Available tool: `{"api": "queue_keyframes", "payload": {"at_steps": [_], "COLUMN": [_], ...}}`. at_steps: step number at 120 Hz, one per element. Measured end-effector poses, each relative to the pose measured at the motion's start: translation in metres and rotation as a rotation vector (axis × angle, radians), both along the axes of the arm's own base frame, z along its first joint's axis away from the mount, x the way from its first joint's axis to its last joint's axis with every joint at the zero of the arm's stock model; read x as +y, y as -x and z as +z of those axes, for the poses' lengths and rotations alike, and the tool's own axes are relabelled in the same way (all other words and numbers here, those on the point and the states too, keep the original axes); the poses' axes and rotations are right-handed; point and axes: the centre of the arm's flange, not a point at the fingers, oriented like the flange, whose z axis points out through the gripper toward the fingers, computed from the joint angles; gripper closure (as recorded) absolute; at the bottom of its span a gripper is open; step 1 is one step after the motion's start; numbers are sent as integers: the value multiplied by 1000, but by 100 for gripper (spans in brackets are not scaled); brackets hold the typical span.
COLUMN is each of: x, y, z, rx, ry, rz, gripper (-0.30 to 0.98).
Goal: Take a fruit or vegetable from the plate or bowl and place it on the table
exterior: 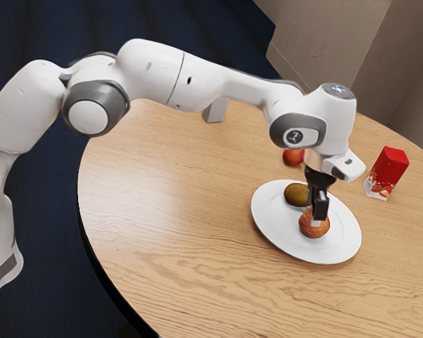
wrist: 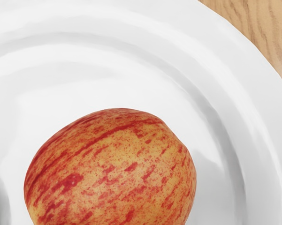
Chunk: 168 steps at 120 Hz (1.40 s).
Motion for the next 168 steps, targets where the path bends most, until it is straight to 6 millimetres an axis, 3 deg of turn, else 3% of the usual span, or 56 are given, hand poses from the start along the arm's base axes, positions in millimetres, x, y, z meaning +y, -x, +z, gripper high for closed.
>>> {"api": "queue_keyframes", "payload": {"at_steps": [42,90,120,152,159,168], "x": [11,12,14,4,-20,-68], "y": [-18,-23,-23,-22,-14,2], "z": [-32,-48,-49,4,26,51], "rx": [-25,-19,-8,-57,-84,-118], "ry": [21,33,57,40,36,28], "rz": [16,20,36,19,-15,-81], "gripper": [3,3,22,35,35,34]}}
